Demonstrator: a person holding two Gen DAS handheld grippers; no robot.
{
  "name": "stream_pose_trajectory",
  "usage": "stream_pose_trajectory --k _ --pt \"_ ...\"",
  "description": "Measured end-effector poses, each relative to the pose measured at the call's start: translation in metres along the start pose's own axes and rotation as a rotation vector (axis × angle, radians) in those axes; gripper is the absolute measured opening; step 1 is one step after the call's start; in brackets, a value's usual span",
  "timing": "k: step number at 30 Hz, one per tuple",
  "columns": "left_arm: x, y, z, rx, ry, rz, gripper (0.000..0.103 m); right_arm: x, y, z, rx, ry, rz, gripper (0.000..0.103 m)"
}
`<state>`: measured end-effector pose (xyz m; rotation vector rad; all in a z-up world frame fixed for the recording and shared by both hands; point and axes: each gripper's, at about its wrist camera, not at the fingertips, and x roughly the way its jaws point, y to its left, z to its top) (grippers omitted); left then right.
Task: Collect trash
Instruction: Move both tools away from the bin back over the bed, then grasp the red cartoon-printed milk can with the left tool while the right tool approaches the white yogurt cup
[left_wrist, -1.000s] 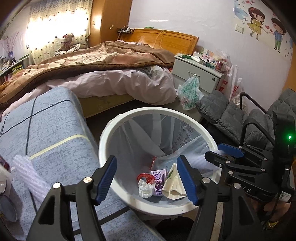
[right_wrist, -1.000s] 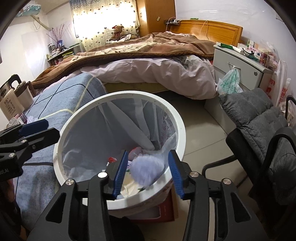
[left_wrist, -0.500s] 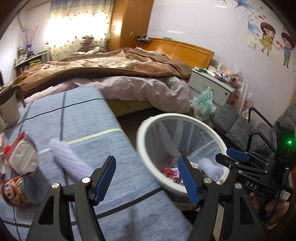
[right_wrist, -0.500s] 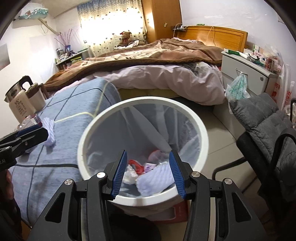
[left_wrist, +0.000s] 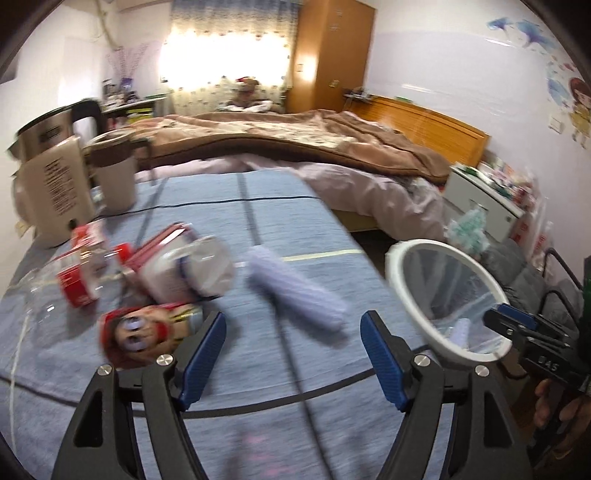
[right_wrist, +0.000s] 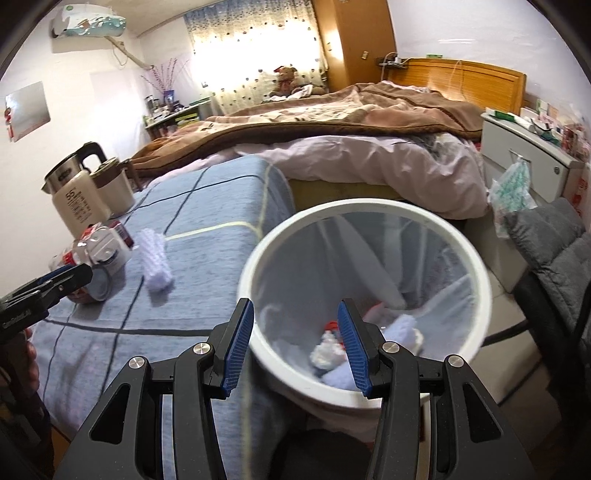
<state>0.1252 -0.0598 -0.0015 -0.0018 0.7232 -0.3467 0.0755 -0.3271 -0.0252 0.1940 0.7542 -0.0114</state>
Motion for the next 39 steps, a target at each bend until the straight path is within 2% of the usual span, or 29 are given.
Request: stream_pose_trajectory --k 5,11,14,17,20,28,39 --pt "-0.002 0.028 -0.01 0.0 -0.003 0.171 0.077 0.008 0.023 -0.001 -0.036 0.013 0.043 0.049" --pt "0.008 0.049 -0.02 -0.015 0.03 0.245 0.077 0.018 0.053 0.0 -0.088 0.03 0.093 0.048" --pt "0.018 0.056 -0.021 -0.031 0.055 0.226 0.078 0.025 0.067 0.002 -0.113 0.04 0.111 0.048" --pt "0.024 0.062 -0.025 -0.046 0.086 0.248 0.078 0.028 0.08 0.003 -0.129 0.046 0.124 0.048" --pt "0.016 0.066 -0.026 -0.049 0.057 0.212 0.078 0.033 0.091 0.005 -0.142 0.049 0.136 0.048" --pt "0.011 0.096 -0.032 -0.114 0.069 0.235 0.078 0.042 0.108 0.005 -0.164 0.067 0.147 0.048" --pt "-0.016 0.157 -0.05 -0.224 0.062 0.375 0.078 0.054 0.13 0.003 -0.198 0.09 0.184 0.048"
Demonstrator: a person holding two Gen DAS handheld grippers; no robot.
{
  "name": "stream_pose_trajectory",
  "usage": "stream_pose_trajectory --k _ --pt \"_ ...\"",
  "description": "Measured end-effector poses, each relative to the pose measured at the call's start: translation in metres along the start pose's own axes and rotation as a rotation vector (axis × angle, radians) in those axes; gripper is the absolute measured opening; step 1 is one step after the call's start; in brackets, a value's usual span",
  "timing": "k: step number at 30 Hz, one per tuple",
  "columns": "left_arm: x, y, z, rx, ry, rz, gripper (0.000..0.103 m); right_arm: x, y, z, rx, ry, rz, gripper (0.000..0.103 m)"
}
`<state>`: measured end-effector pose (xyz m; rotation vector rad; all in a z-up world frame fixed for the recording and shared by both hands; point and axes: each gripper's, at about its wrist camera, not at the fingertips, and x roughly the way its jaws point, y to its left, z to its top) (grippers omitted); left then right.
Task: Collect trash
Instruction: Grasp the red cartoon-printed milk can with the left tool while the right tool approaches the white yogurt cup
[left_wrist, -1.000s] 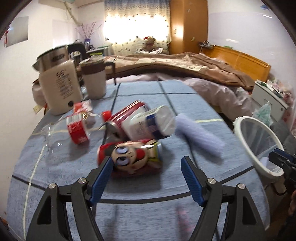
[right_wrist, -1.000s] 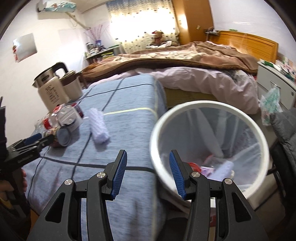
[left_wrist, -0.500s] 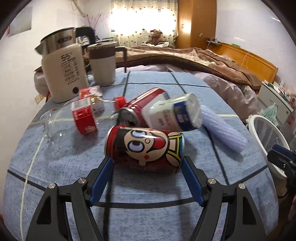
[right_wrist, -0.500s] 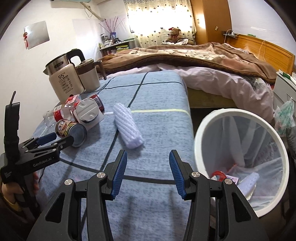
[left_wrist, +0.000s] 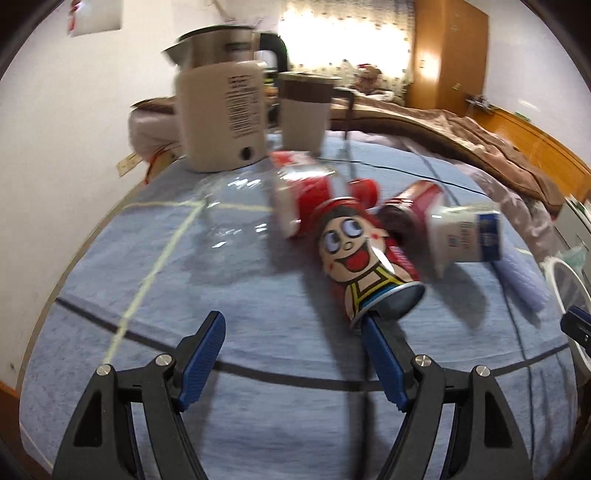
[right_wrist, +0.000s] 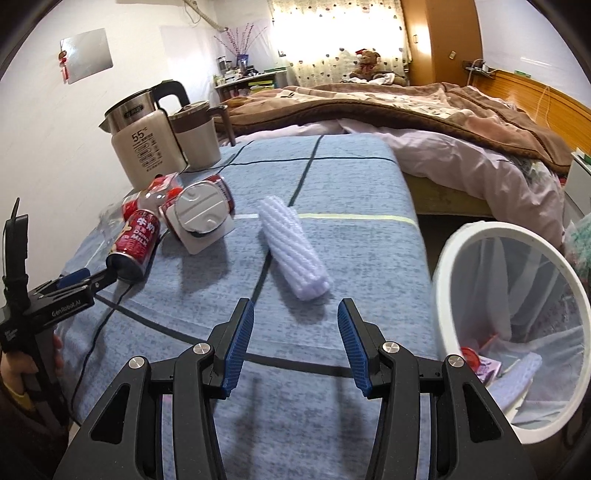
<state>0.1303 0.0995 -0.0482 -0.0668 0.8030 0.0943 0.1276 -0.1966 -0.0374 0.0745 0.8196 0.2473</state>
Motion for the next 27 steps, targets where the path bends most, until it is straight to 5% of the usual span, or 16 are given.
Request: stream_pose_trajectory --k 10,15,20,27 --pt "-0.014 0.034 -0.004 -0.091 -0.029 0.043 0.078 0.012 0.016 0.006 -0.031 0.007 0.025 0.048" --pt "-0.027 0.032 0.003 -0.138 -0.058 -0.126 0.078 0.014 0.019 0.013 -0.039 -0.005 0.024 0.048" --pt "-0.018 0.004 0.013 -0.074 -0.043 -0.221 0.08 0.015 0.013 0.019 -0.02 -0.012 0.019 0.048" --pt "0.02 -0.018 0.024 -0.019 0.049 -0.213 0.08 0.016 0.016 0.033 -0.01 -0.04 0.065 0.048"
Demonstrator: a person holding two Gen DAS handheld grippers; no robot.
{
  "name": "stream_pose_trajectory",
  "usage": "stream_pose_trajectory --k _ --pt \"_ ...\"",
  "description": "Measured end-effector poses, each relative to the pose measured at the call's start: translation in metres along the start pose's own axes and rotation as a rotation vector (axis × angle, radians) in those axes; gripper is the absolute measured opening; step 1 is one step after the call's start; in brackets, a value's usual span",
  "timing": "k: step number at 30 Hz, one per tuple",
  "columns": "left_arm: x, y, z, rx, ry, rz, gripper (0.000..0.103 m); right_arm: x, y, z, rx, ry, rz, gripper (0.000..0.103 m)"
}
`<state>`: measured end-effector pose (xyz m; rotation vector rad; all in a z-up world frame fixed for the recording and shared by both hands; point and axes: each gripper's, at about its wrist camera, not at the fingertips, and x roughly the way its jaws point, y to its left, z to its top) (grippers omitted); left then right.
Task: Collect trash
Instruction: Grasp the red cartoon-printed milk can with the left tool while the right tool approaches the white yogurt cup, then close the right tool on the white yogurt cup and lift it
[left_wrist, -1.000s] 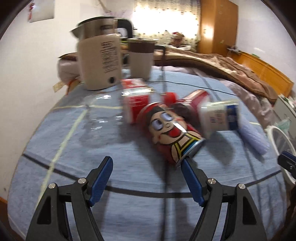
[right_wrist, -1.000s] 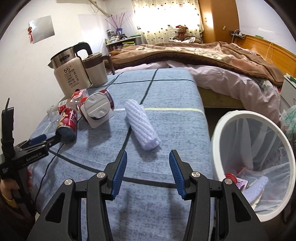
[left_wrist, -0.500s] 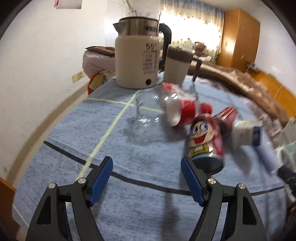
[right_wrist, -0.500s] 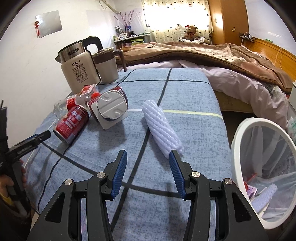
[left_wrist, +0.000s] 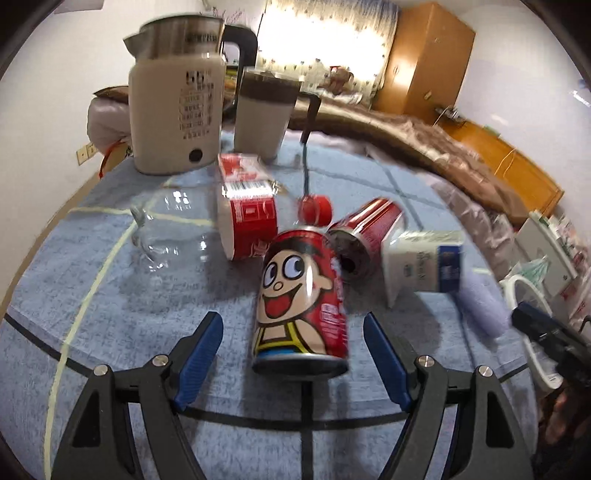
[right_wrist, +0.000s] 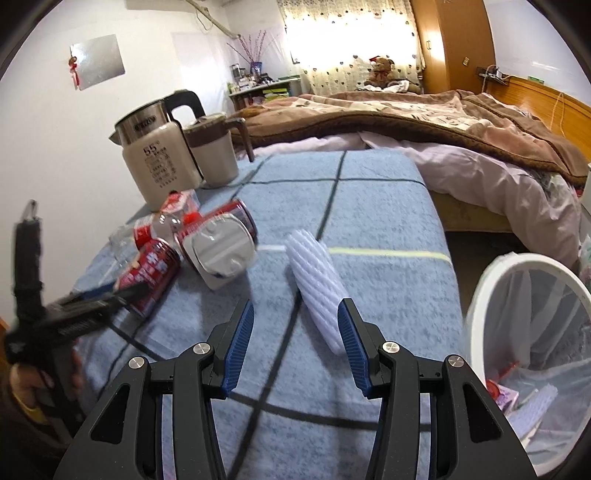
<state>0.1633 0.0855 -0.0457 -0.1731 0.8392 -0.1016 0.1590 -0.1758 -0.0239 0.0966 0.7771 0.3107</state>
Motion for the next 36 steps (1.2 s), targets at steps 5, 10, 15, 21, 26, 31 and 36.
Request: stream_pose_trajectory --k 5,10,15,21,26,31,36 --pt "0.005 0.009 -0.002 -0.045 0.025 -0.041 0.065 0.007 0.012 0.014 -0.021 -0.022 0.063 0.051" --pt "0.001 0.014 -0.003 -0.048 0.023 -0.063 0.054 0.021 0.026 0.026 -0.05 -0.017 0.118 0.057" --pt "-0.004 0.021 -0.006 -0.045 0.023 -0.054 0.054 0.035 0.033 0.035 -0.061 -0.029 0.148 0.061" --pt "-0.008 0.035 -0.009 -0.059 0.027 -0.049 0.054 0.054 0.031 0.047 -0.03 -0.006 0.243 0.064" --pt "-0.005 0.037 -0.008 -0.059 0.035 -0.048 0.054 0.064 0.042 0.048 -0.106 0.015 0.228 0.064" --pt "-0.002 0.035 -0.008 -0.048 0.044 -0.036 0.054 0.064 0.062 0.04 -0.27 -0.017 0.083 0.064" --pt "-0.001 0.035 -0.003 -0.058 0.051 -0.044 0.056 0.071 0.06 0.041 -0.261 0.004 0.097 0.064"
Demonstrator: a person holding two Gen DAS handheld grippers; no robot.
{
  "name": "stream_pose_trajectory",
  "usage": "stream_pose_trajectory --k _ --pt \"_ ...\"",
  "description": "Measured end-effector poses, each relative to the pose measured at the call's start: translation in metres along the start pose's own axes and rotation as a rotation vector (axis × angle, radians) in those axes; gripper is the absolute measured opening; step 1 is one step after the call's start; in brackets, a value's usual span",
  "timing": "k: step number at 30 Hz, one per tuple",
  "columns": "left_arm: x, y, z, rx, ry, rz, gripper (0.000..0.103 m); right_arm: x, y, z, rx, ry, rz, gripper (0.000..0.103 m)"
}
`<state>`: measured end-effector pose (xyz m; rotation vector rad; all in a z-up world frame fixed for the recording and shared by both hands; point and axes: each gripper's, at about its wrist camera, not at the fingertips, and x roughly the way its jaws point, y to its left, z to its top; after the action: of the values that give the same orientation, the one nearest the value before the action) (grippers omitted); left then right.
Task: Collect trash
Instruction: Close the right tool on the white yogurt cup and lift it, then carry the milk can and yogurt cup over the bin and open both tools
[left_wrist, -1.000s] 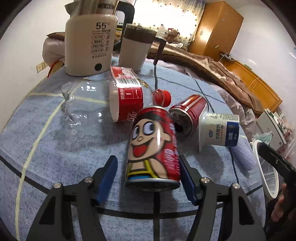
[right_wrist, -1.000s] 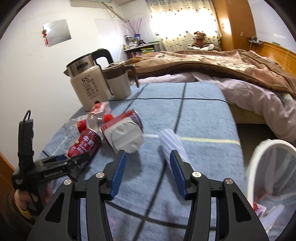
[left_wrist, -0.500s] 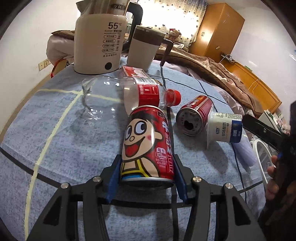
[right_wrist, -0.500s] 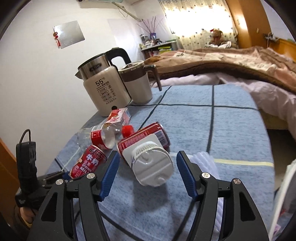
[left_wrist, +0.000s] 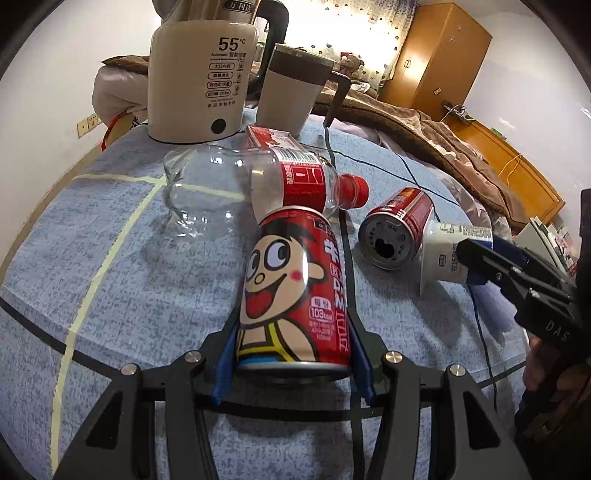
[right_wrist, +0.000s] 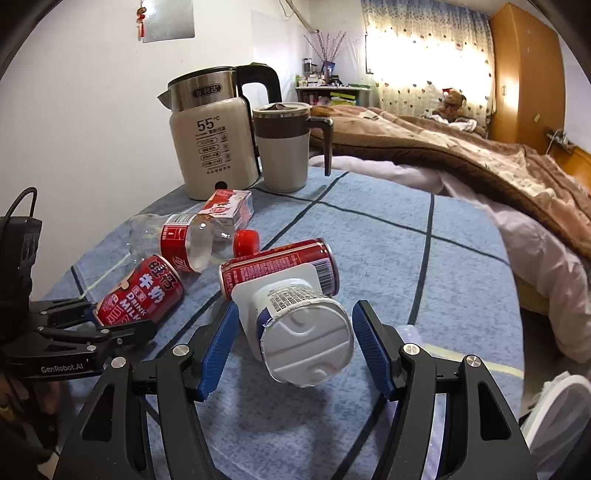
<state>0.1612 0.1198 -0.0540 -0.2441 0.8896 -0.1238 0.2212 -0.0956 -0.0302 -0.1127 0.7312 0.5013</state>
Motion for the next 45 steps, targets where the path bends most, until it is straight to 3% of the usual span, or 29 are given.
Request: stream_pose_trajectory --k 5,9,13,30,45 --pt "0.003 -0.003 0.004 0.003 0.003 -0.002 0.06 0.004 -0.008 -0.002 0.059 0.028 0.006 0.064" --pt "0.004 0.0 0.004 -0.016 0.001 -0.02 0.059 0.004 -0.009 -0.003 0.089 0.032 0.001 0.054" --pt "0.003 0.002 0.004 -0.024 -0.001 -0.022 0.054 0.001 -0.007 -0.007 0.095 0.036 0.004 0.053" --pt "-0.004 -0.008 -0.005 -0.014 -0.005 -0.013 0.054 -0.011 0.001 -0.038 0.101 0.078 -0.02 0.052" --pt "-0.02 -0.032 -0.012 0.028 -0.031 -0.022 0.054 -0.042 -0.007 -0.046 0.19 0.0 -0.033 0.051"
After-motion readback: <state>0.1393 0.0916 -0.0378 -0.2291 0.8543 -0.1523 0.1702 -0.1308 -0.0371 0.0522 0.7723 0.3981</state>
